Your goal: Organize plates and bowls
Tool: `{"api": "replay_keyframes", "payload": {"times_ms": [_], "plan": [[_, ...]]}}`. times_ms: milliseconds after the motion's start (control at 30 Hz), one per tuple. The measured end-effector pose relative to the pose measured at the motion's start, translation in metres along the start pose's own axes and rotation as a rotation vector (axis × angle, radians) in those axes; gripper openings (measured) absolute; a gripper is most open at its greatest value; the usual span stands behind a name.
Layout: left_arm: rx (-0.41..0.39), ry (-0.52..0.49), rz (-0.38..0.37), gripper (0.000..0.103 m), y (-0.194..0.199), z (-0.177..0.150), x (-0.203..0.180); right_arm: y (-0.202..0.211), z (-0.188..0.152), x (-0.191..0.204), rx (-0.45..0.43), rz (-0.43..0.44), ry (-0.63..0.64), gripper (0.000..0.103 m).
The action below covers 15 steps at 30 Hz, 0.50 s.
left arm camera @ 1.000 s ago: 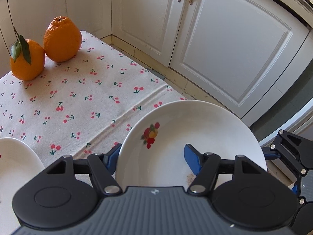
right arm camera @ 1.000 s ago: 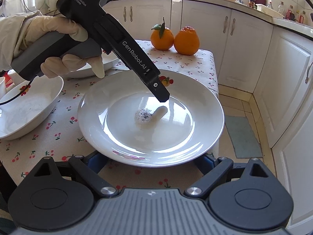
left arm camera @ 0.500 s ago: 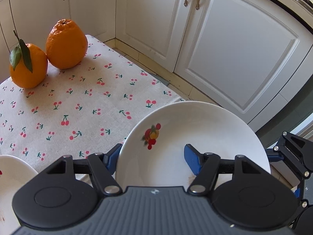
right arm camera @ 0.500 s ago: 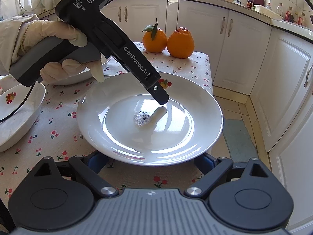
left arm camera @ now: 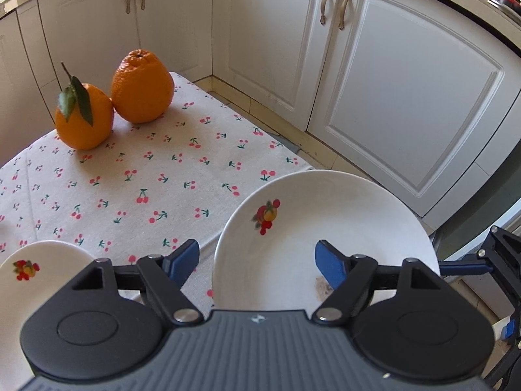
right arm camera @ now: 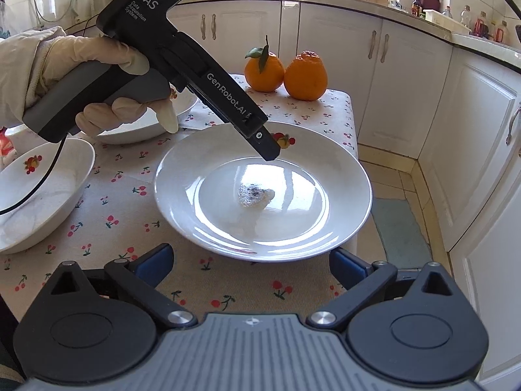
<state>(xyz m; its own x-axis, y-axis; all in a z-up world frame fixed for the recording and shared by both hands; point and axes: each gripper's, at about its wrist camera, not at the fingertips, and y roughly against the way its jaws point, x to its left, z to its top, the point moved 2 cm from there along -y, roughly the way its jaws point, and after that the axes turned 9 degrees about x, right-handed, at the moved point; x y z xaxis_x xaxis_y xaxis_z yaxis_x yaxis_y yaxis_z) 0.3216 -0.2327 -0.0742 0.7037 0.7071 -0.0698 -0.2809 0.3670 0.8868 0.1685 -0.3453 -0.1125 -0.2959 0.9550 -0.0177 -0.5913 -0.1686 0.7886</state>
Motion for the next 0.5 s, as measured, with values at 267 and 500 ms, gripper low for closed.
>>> {"api": "replay_keyframes", "payload": {"times_ms": [267,500], "plan": [[-0.117,-0.011,0.085,0.087,0.082,-0.047,-0.014,0.042,-0.009,0.029,-0.057,0.052,-0.032,0.103],[-0.242,-0.001,0.198,0.092,0.136,-0.117,-0.038,0.073,-0.011,0.063,-0.113,0.078,-0.034,0.103]]}}
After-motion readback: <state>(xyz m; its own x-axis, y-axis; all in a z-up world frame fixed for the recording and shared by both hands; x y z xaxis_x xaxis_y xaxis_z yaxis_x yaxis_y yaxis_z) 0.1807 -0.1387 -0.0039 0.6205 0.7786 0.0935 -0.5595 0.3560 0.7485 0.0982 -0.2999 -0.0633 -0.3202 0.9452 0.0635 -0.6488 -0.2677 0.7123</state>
